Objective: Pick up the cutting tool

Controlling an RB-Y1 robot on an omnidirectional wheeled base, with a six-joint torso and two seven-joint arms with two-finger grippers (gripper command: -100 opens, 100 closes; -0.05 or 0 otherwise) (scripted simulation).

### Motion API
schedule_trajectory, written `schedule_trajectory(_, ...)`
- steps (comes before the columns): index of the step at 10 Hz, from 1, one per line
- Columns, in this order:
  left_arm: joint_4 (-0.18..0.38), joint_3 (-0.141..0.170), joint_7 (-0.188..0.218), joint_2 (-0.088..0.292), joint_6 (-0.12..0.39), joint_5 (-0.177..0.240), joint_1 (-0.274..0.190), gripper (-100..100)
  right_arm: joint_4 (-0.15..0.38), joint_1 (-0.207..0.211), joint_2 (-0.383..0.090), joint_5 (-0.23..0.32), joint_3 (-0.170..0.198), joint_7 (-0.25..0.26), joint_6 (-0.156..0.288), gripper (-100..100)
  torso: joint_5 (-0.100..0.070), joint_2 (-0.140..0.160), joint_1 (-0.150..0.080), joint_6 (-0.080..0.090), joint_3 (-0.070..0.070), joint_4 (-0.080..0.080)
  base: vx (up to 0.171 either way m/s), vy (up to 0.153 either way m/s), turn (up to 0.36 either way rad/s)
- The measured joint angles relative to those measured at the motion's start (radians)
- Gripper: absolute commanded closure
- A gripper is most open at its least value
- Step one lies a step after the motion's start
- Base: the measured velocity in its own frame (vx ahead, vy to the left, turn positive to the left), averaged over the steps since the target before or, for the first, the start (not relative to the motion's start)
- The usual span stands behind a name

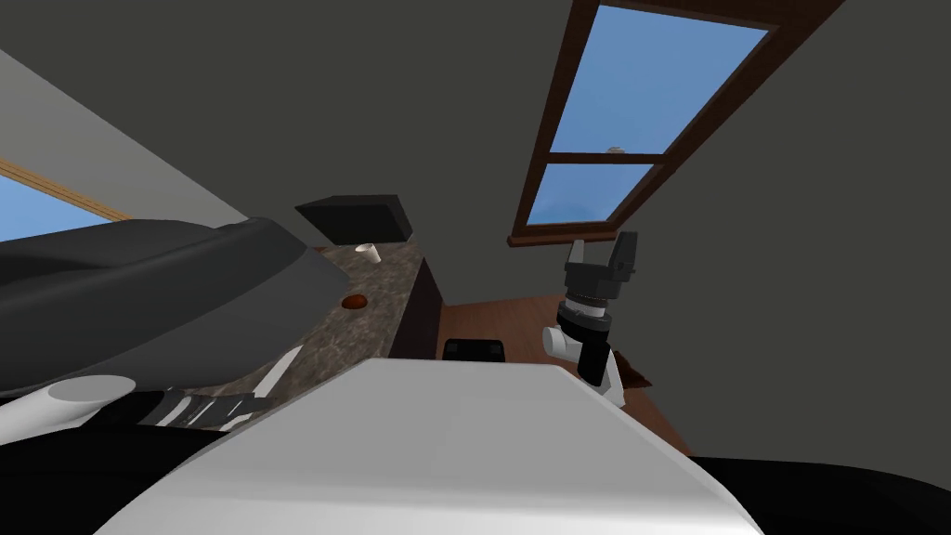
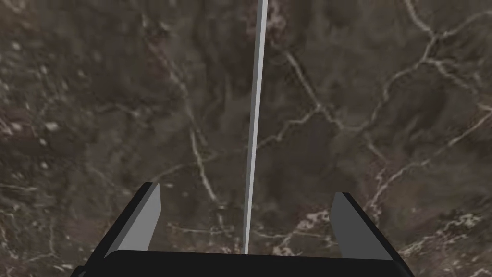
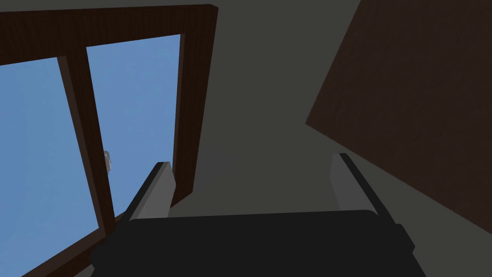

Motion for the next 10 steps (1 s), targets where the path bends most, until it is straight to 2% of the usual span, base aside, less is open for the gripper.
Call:
schedule_trajectory(4, -0.001, 0.002, 0.002, 0.003, 0.000, 0.001, -0.001, 100, 0.000, 0.000, 0.000, 0.000, 0.000, 0.000, 0.000, 0, 0.004, 0.000, 0.003, 0.000, 0.000, 0.000, 0.001, 0.001, -0.002)
schedule_trajectory(6, -0.001, 0.003, 0.002, 0.003, 0.000, 0.001, -0.001, -100, 0.000, 0.000, 0.000, 0.000, 0.000, 0.000, 0.000, 0, 0.005, 0.001, 0.004, -0.001, 0.000, 0.000, 0.006, -0.031, 0.065)
schedule_trajectory(8, 0.006, 0.014, -0.013, 0.033, 0.014, 0.024, -0.010, -100, 0.000, 0.000, 0.000, 0.000, 0.000, 0.000, 0.000, 0, 0.004, 0.001, 0.000, -0.002, 0.000, -0.001, 0.009, -0.034, 0.187)
schedule_trajectory(10, 0.005, 0.020, -0.032, 0.031, 0.040, 0.060, -0.007, -100, 0.000, 0.000, 0.000, 0.000, 0.000, 0.000, 0.000, 0, 0.006, 0.001, 0.007, -0.001, 0.000, 0.000, 0.001, 0.063, 0.109)
